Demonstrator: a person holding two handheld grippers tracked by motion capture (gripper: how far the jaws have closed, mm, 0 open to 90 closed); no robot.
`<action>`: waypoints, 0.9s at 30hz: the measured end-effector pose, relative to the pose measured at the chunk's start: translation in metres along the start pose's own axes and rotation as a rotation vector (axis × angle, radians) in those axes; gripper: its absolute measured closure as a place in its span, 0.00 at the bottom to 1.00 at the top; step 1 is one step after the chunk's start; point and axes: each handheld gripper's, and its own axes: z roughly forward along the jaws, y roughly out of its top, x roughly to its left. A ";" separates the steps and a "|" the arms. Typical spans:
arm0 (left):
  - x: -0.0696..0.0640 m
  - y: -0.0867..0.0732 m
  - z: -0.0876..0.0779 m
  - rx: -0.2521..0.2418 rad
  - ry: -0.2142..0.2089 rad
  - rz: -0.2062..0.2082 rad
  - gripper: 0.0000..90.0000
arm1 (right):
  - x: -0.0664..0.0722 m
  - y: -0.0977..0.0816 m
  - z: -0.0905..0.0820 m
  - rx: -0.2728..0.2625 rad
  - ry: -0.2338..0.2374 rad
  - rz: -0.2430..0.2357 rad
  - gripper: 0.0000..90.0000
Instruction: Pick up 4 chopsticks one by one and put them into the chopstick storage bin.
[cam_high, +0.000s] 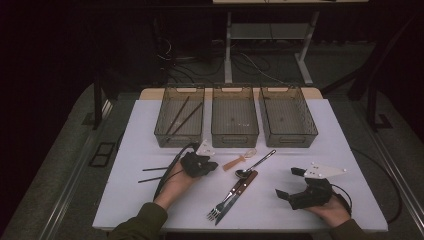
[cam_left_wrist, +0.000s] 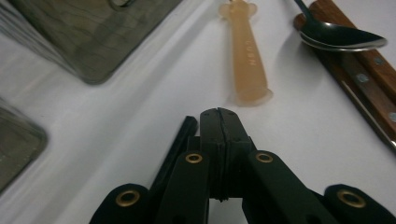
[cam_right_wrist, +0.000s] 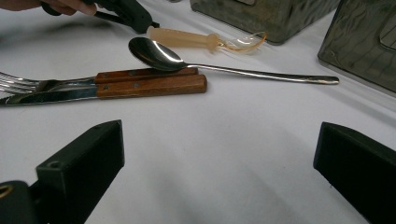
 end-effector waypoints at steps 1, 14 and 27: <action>0.001 0.000 0.000 0.001 -0.001 -0.001 1.00 | 0.000 0.000 0.000 0.000 0.000 0.000 0.02; 0.013 -0.014 -0.039 0.020 0.036 -0.007 1.00 | -0.001 0.000 -0.002 -0.005 -0.002 0.004 0.02; 0.069 -0.085 -0.108 0.092 0.274 -0.152 1.00 | -0.001 0.000 -0.001 -0.004 -0.001 0.005 0.02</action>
